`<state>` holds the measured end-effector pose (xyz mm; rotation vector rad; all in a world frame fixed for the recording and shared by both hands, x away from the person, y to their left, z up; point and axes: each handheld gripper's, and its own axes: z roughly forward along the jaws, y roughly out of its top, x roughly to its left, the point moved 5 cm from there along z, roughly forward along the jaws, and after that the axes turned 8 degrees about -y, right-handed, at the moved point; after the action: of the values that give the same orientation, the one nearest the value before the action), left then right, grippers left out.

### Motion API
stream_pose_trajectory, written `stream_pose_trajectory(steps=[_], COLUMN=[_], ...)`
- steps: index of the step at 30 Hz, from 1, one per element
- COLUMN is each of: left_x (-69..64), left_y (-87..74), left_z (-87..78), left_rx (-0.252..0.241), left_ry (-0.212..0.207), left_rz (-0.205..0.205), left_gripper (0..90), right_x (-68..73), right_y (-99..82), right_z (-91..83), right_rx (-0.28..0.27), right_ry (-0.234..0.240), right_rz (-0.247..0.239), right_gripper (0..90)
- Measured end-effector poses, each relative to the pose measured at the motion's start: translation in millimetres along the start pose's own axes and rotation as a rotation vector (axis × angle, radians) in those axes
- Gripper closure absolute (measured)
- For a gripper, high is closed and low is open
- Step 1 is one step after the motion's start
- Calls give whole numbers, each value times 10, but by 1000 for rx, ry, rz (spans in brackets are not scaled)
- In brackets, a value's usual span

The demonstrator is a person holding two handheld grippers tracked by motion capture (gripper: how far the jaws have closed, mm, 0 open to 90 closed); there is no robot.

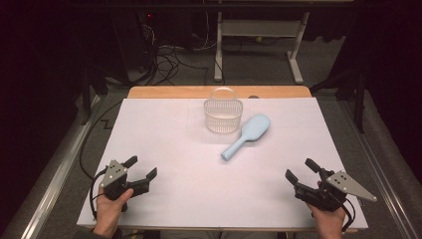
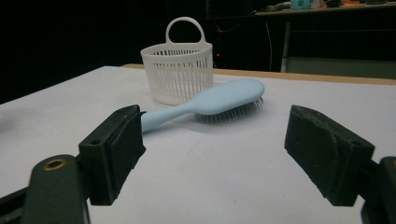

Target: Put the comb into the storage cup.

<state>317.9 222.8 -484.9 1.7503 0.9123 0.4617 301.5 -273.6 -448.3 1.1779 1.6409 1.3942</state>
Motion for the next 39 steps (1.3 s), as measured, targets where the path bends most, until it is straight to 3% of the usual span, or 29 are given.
stream_pose_trajectory(steps=[10,39], left_x=[-1,-2], left_y=[-2,-7], left_z=[4,10], left_rx=[4,8], left_ry=[1,-2], left_rz=[1,0], left_gripper=[169,169], right_x=[74,284], right_y=[47,111], right_z=[56,258], right_rx=[-17,-10], right_ry=[25,79], right_rz=[21,9], right_gripper=[207,213])
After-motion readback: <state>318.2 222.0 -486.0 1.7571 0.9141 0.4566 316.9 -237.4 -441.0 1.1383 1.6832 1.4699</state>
